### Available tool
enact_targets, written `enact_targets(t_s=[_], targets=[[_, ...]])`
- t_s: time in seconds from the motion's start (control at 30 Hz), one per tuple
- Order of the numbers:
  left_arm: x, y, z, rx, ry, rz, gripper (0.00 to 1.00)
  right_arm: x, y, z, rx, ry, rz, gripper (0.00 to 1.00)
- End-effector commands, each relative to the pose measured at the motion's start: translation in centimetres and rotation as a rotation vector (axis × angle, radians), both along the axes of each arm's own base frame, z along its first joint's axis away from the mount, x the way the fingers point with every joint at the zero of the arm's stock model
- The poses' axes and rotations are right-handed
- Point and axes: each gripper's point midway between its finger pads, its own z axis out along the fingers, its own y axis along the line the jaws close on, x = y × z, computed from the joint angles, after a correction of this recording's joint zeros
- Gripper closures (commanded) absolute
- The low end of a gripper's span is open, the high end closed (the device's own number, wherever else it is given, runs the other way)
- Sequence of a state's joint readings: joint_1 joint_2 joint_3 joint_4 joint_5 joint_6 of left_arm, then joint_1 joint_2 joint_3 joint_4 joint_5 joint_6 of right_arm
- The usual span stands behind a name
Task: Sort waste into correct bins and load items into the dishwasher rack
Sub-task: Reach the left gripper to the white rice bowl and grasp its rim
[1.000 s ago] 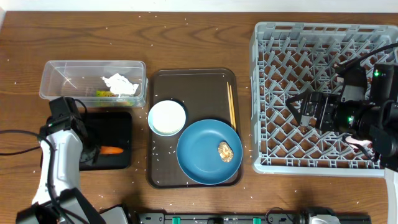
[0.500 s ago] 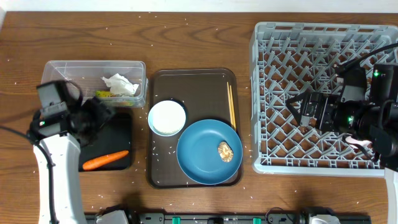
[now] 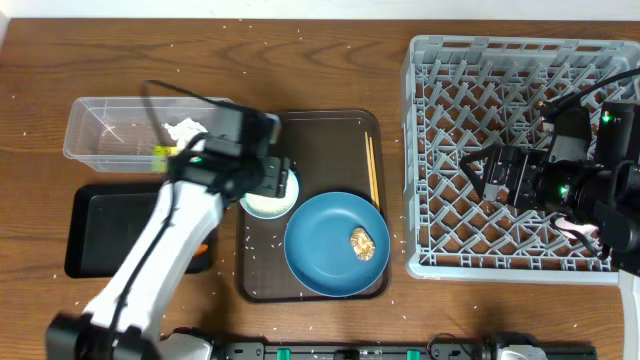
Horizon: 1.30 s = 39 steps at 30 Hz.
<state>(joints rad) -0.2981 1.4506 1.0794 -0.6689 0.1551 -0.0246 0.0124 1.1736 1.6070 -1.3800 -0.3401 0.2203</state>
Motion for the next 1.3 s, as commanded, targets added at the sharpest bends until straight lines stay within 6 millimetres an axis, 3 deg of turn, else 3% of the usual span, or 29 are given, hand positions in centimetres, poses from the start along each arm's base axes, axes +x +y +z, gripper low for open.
enact_targets(t_s=[0.0, 0.13, 0.3, 0.57, 0.8, 0.9, 1.0, 1.27], targets=[[1.1, 0.1, -0.4, 0.056, -0.032, -0.009, 0.28, 0.0, 0.1, -0.2, 0.004, 0.011, -0.003, 0.01], [1.7, -0.4, -1.4, 0.057, -0.024, -0.016, 0.30, 0.0, 0.1, -0.2, 0.003, 0.011, -0.003, 0.01], [1.8, -2.2, -3.6, -0.002, 0.035, -0.057, 0.47, 0.0, 0.1, -0.1, 0.003, 0.007, -0.003, 0.01], [1.5, -4.1, -6.4, -0.023, 0.110, -0.026, 0.54, 0.1, 0.1, -0.1, 0.003, 0.004, -0.003, 0.01], [1.2, -3.5, -8.4, 0.037, 0.154, 0.019, 0.57, 0.1, 0.1, -0.1, 0.003, 0.006, -0.003, 0.01], [1.2, -3.3, -9.2, 0.056, 0.167, 0.024, 0.67, 0.1, 0.1, -0.1, 0.003, 0.006, -0.003, 0.01], [1.3, -3.4, -9.8, 0.060, 0.171, 0.022, 0.68, 0.1, 0.1, -0.1, 0.004, 0.006, -0.003, 0.01], [1.6, -3.6, -10.1, 0.165, 0.113, -0.027, 0.70, 0.1, 0.1, -0.1, 0.003, 0.006, -0.003, 0.01]])
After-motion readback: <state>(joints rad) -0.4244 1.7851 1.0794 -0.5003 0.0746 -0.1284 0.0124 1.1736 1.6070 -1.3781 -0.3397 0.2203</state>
